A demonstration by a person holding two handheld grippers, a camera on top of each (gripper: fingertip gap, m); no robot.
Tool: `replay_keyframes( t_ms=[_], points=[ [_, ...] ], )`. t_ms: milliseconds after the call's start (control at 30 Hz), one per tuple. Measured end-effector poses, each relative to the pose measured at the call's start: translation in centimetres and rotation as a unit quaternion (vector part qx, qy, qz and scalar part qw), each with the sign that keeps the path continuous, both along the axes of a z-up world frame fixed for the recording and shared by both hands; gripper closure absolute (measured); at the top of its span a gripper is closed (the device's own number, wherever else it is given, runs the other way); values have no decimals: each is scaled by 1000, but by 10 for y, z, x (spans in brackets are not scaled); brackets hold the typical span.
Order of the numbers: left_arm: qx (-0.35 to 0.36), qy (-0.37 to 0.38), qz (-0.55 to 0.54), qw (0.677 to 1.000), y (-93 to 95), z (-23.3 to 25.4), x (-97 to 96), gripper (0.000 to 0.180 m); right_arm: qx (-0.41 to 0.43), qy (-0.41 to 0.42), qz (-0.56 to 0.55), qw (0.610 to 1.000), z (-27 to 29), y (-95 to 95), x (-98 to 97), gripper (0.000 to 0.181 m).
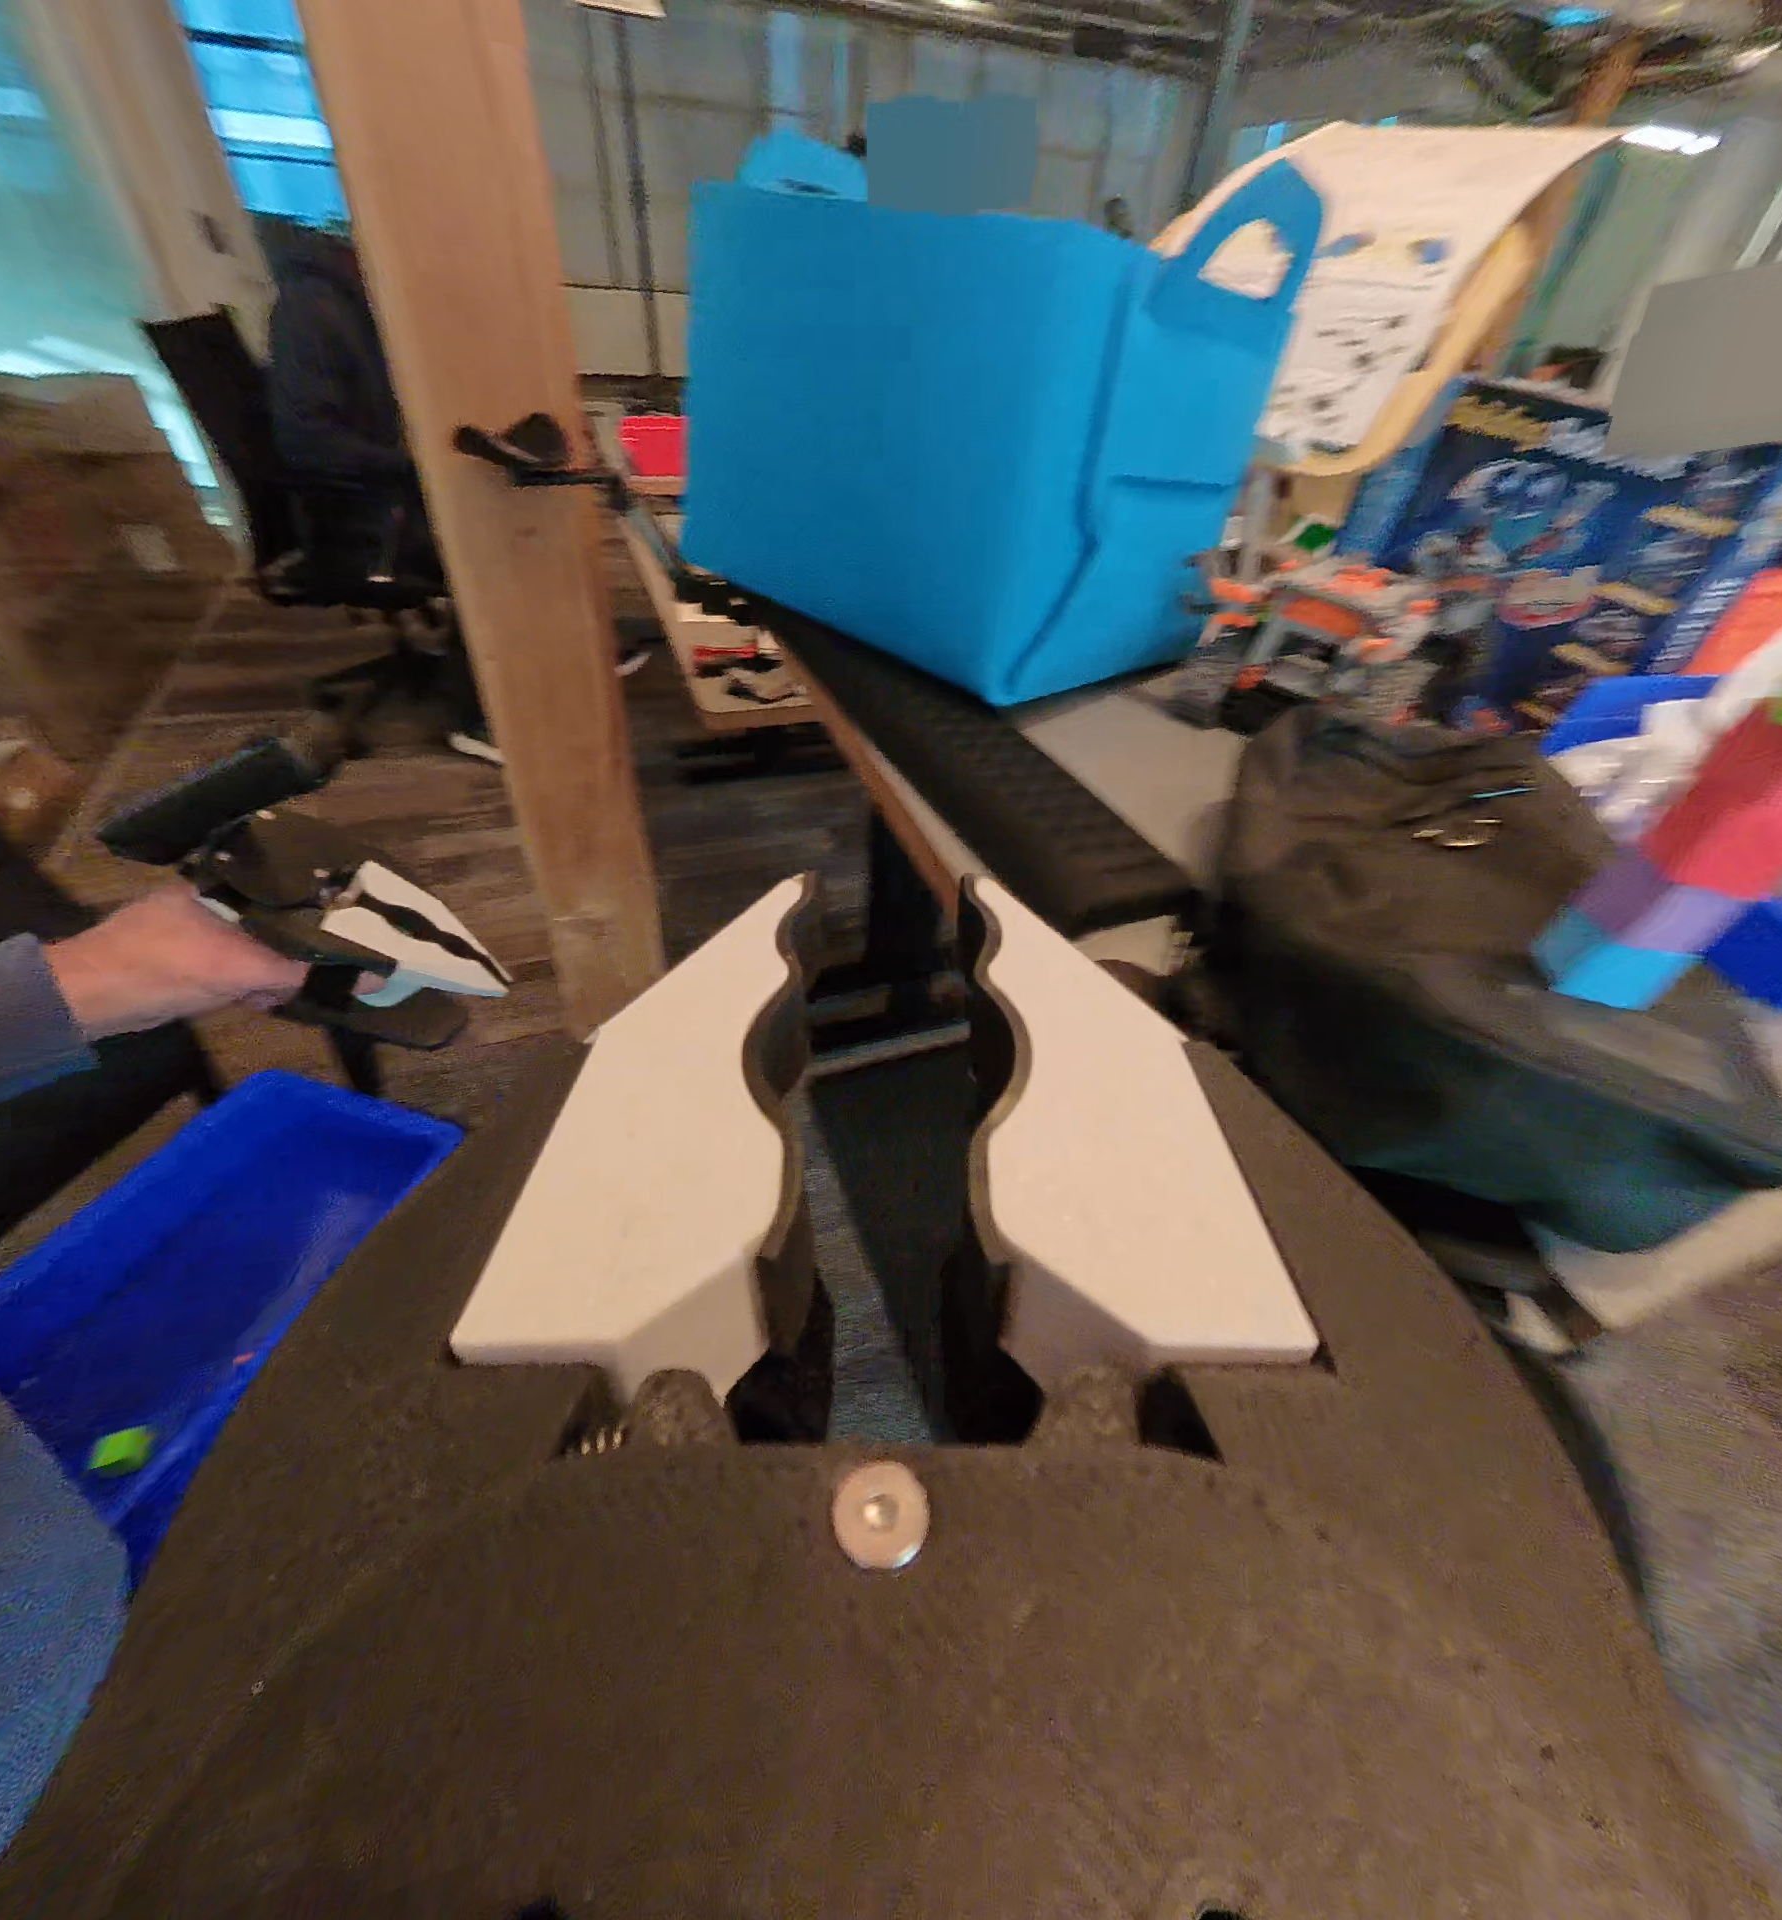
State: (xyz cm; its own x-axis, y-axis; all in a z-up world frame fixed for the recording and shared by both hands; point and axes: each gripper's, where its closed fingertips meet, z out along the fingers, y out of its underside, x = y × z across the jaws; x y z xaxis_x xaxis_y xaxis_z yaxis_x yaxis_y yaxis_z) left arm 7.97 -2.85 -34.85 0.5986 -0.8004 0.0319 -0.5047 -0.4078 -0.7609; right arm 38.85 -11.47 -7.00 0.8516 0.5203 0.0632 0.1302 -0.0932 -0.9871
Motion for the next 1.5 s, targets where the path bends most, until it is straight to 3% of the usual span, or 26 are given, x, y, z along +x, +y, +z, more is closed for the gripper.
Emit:
replay_keyframes(
  t_ms=[367,567,767,900,1167,1333,1500],
  points=[
    [76,12,-129,989,108,83,164,171,-53,13,-124,991,10,87,150,154],
    [104,-37,-138,984,149,134,216,176,-105,22,-147,983,-10,119,192,175],
    [137,-29,-196,971,175,164,262,180,-188,23,-181,965,-46,131,210,176],
    [146,-39,-207,967,200,176,287,177,-218,-21,-240,946,-62,138,221,164],
    [176,-28,-264,948,237,188,332,159,-215,-118,-379,892,-58,132,235,156],
    [160,-26,-312,936,248,185,354,144,-222,-128,-441,860,-58,123,227,147],
    [141,-1,-328,934,267,160,360,133,-238,-71,-452,857,-61,124,212,144]
  ],
)
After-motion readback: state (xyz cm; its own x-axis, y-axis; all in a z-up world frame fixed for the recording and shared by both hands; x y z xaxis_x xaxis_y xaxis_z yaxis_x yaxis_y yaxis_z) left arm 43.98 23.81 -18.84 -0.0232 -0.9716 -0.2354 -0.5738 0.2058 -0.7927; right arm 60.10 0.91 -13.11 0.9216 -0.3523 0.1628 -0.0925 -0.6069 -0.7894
